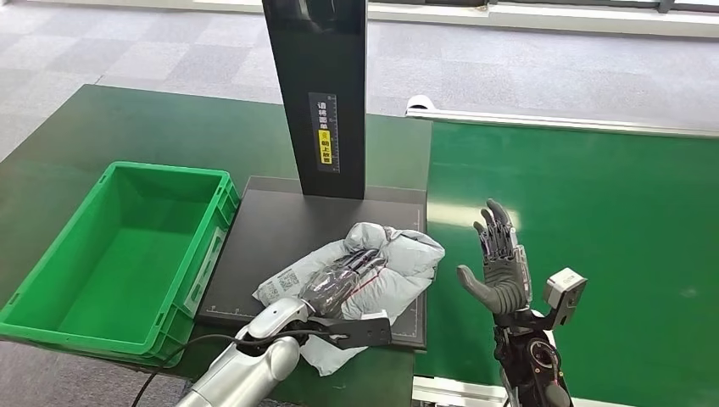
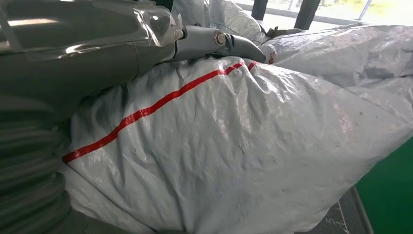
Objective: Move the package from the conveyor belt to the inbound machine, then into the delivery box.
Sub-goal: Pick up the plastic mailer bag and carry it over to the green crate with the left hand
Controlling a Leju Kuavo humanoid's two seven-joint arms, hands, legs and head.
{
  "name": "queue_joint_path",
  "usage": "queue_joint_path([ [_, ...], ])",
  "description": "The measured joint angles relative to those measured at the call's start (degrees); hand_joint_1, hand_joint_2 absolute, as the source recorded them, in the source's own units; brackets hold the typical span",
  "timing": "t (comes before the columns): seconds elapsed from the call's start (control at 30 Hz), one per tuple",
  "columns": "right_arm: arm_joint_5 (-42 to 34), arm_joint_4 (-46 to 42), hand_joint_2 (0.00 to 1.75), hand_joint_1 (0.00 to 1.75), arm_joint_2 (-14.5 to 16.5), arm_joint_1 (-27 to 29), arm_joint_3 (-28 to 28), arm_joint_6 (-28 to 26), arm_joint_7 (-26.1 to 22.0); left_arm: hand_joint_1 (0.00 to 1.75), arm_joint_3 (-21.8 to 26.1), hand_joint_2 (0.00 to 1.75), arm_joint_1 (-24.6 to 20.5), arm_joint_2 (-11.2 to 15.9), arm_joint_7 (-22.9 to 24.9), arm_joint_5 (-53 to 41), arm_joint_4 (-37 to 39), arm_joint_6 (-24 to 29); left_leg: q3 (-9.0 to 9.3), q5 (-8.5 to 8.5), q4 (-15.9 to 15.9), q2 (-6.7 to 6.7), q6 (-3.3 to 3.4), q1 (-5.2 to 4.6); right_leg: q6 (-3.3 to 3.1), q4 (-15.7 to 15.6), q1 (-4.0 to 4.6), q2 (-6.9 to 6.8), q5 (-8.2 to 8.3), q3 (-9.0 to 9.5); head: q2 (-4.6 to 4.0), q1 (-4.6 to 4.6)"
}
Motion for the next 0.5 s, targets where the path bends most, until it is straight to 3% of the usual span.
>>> queue_joint_path([
  [0.2,0.04,-0.08,1.75,0.00,0.28,0.09,-0.68,-0.06,0.21,0.05,0.17,1.75,-0.18,-0.29,0.97,-0.82,0.89,0.06,0.89,-0.26,-0.03,0.00,0.04,0.00,-0.04,-0.01,0.01,0.01,-0.16,0.85,0.00,0.00],
  [0.23,0.03,-0.22,1.75,0.00,0.31,0.15,-0.79,-0.11,0.35,0.38,0.32,1.75,-0.10,-0.37,0.97,-0.87,0.85,0.08,1.00,-0.32,-0.03,0.00,0.06,0.01,-0.04,-0.01,0.01,0.01,-0.20,0.96,0.00,-0.01],
  [0.33,-0.04,-0.97,1.75,0.00,0.39,0.26,-0.98,-0.24,0.70,1.61,0.85,1.75,0.26,-0.61,0.54,-1.13,0.50,0.15,1.11,-0.30,-0.03,0.01,-0.01,0.01,-0.05,-0.01,0.02,0.02,-0.25,1.05,-0.01,0.00],
  [0.4,-0.11,-1.45,1.75,0.00,0.47,0.33,-1.04,-0.27,1.03,1.75,1.37,1.75,0.86,-0.67,-1.89,-0.35,-0.19,0.07,1.10,-0.27,-0.03,0.01,-0.04,0.01,-0.05,0.00,0.02,0.02,-0.25,1.03,-0.01,0.01],
  [0.5,-0.17,-2.27,1.75,0.00,0.56,0.91,-1.04,-0.50,1.66,1.75,2.71,1.75,3.03,-0.16,-11.02,4.99,-3.46,-0.77,1.05,-0.28,-0.01,0.02,-0.05,0.01,-0.04,0.01,0.01,0.01,-0.29,0.92,-0.01,0.00],
])
